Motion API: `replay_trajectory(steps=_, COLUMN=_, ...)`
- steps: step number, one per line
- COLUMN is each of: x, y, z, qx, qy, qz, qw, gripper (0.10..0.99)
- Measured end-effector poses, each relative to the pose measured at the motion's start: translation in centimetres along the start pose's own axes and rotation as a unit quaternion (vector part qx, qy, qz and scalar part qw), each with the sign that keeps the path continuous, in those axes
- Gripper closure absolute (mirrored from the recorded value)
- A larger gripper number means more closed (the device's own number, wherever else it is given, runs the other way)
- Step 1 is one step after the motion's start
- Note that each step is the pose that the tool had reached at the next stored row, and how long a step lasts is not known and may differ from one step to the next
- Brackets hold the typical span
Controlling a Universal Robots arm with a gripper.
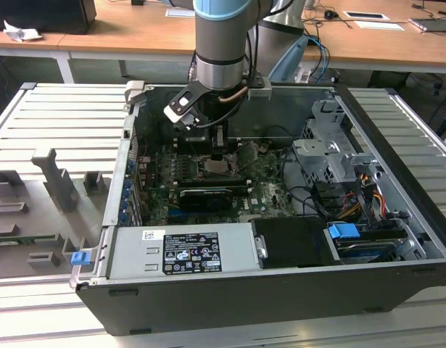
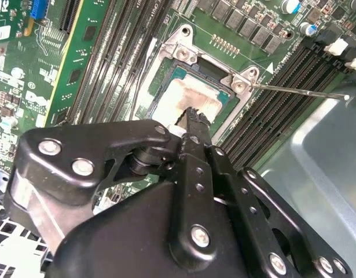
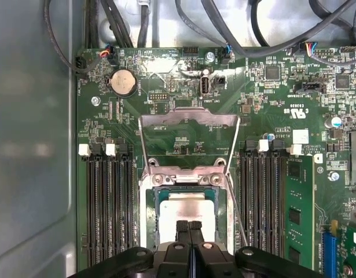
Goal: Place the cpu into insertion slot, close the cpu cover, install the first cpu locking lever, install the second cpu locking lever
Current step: 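Close the cpu cover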
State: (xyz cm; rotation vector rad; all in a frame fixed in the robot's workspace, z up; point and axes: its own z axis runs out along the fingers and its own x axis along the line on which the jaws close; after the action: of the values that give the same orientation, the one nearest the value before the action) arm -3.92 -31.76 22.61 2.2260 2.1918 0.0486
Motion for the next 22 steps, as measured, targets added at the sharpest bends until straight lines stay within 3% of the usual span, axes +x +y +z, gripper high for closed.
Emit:
replay_trajectory(steps=10, x=0.01, y=0.02, z=-1.07, qx=0.0000, qy=0.0000, qz=0.000, qw=1.0000, gripper=0.980)
replay_trajectory(steps=20, x=0.07, y=0.11, z=-3.83, qx=0.0000, qy=-0.0001, qz=0.000, qw=1.0000, gripper=0.980)
replay_trajectory(steps=22, x=0.08, y=0.12, z=-4.10, qx=0.0000, qy=-0.0001, qz=0.000, qw=1.0000, gripper=0.980)
